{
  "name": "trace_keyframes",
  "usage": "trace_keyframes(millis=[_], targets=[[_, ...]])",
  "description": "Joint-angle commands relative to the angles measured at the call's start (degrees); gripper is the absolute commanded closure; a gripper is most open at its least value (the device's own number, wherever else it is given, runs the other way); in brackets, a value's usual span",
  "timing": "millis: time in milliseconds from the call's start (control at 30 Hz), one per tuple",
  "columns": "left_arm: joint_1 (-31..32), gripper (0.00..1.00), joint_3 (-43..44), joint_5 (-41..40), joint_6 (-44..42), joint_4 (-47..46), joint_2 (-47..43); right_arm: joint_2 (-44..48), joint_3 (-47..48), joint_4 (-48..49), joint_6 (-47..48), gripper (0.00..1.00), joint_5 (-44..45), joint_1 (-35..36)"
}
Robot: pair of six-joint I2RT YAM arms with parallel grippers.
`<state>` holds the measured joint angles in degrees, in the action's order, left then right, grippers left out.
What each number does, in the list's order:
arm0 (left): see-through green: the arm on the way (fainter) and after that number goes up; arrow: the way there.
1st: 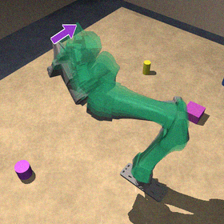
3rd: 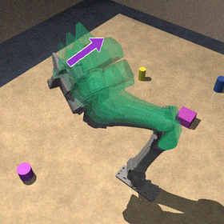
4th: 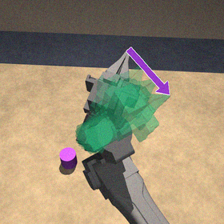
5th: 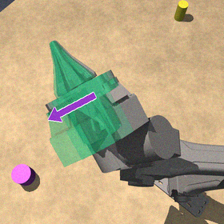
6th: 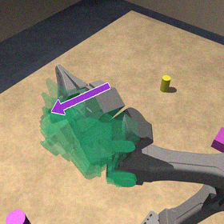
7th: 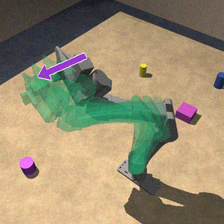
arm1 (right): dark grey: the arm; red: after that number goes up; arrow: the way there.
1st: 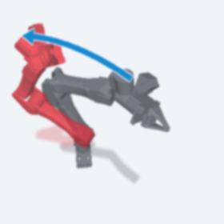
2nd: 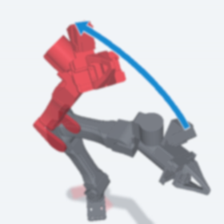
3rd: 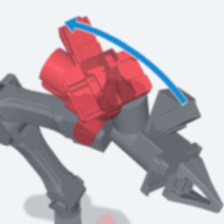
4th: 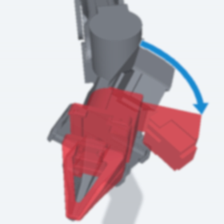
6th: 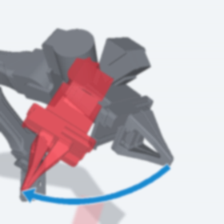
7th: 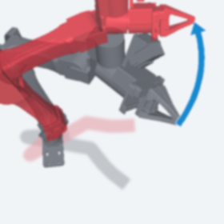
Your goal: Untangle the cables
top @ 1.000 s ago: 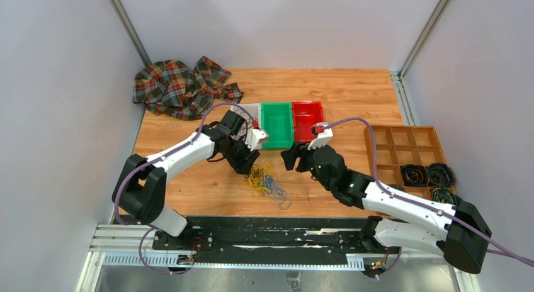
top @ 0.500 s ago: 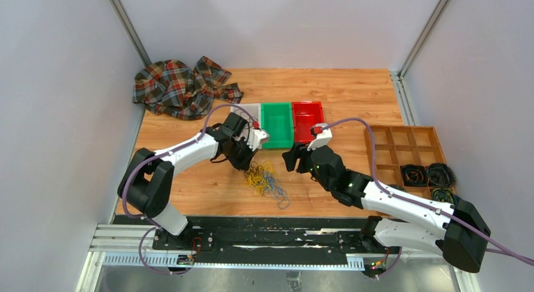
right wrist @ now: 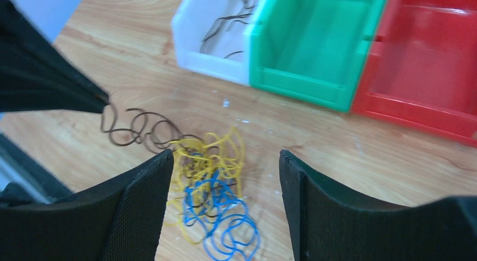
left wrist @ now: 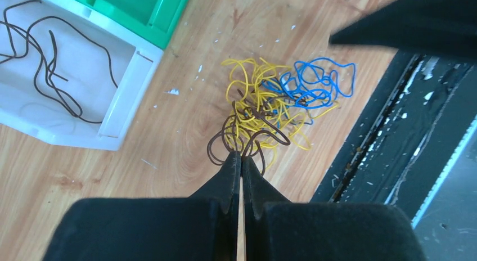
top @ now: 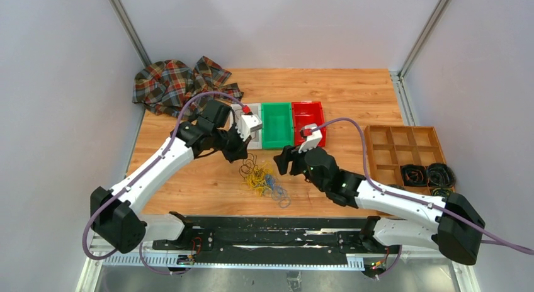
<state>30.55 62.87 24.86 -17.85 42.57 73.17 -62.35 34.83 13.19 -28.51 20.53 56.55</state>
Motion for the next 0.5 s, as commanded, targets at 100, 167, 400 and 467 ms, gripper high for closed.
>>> trace_keyframes(millis=[100, 167, 400, 467], targets=[[0.3, 0.99, 6.2, 3.7, 3.9, 5.0, -2.3, -2.8, 3.7, 11.1, 7.5, 0.29, -0.8, 7.7], [0.3, 0.99, 8.0, 3.7, 4.6, 5.6, -2.6, -3.6, 4.1, 12.7, 8.2, 0.29, -1.6, 8.6], [0.3, 0.99, 17.0, 2.7, 4.1, 9.7, -3.2, -6.0, 4.8, 17.1, 9.1, 0.28, -5.2, 9.1], [0.3, 0.99, 19.9, 3.1, 4.3, 10.6, -3.4, -6.9, 5.1, 18.1, 9.6, 0.28, -5.7, 9.1]])
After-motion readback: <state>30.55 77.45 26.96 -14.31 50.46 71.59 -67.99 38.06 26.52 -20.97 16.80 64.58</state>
